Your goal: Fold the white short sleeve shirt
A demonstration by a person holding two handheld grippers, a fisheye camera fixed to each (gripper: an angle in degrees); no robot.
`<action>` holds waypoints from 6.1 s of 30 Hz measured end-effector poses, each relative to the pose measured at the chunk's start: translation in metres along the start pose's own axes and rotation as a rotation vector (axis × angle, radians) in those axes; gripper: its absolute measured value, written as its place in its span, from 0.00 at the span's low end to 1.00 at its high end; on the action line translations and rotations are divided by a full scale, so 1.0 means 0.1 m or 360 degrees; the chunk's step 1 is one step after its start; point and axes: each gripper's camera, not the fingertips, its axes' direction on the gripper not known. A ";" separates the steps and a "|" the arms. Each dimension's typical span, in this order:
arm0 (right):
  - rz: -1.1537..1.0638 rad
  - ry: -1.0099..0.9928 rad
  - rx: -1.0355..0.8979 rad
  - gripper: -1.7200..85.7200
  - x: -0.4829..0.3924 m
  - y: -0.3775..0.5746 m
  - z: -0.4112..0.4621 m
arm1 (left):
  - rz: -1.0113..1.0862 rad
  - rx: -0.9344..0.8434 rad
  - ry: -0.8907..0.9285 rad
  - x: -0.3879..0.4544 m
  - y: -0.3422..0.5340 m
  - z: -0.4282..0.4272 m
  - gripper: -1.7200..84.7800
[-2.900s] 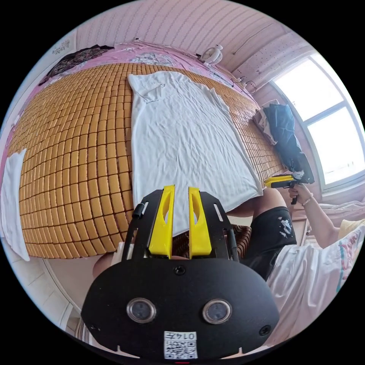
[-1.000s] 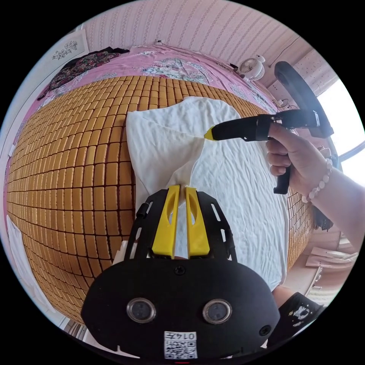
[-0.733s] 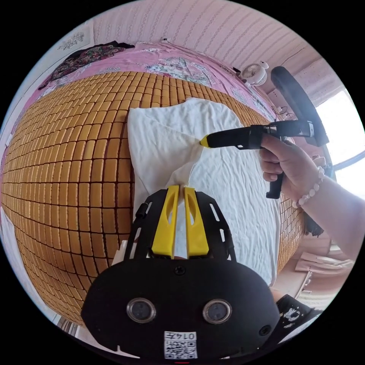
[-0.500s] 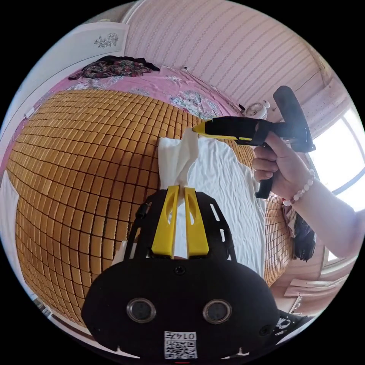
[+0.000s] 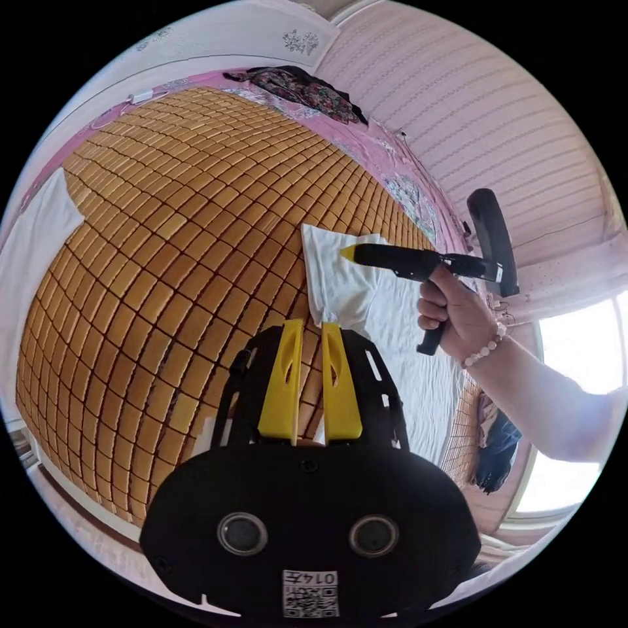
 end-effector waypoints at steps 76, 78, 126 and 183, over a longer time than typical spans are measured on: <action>0.1199 0.0028 0.0638 0.10 1.68 5.48 -1.52 | 0.0839 -0.0506 -0.0032 4.52 -0.56 2.87 0.01; 0.1256 0.0022 0.0598 0.07 1.73 5.48 -1.51 | 0.0895 -0.0460 0.0043 4.63 -0.57 2.79 0.01; 0.0793 0.0200 0.0372 0.05 0.73 3.85 -1.83 | 0.0518 -0.0061 -0.0242 2.10 0.08 0.78 0.06; 0.0624 0.0284 0.0149 0.11 0.15 1.36 -1.44 | 0.0478 -0.0128 0.0329 0.92 0.33 0.48 0.06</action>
